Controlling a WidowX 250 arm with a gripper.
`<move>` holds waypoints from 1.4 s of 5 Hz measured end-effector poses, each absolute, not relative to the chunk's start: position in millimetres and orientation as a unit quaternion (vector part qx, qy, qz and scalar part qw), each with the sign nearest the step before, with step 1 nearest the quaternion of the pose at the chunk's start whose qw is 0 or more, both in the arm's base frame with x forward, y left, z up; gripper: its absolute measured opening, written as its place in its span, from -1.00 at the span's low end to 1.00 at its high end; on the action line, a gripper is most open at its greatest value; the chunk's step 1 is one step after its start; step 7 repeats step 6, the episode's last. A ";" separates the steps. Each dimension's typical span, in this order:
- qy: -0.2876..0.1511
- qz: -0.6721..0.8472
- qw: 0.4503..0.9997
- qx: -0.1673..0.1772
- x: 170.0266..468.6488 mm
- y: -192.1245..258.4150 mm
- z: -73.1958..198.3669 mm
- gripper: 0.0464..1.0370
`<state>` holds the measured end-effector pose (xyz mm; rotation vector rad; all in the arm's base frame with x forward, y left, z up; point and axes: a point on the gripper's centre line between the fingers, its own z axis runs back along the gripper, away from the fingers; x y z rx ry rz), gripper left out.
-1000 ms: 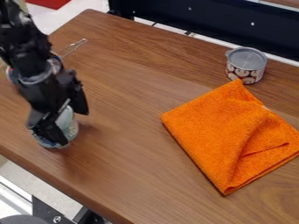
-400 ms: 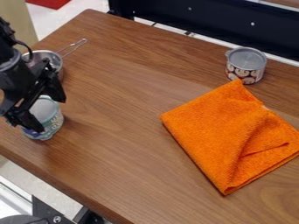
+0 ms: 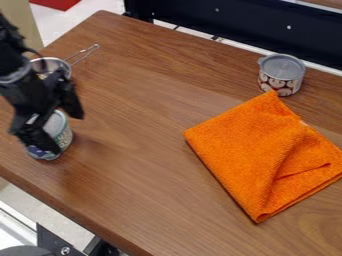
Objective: Move the can to the bottom left of the table
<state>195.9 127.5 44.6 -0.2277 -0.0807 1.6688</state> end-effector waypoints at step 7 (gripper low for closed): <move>-0.090 0.497 0.862 -0.049 240.6 26.8 85.3 0.92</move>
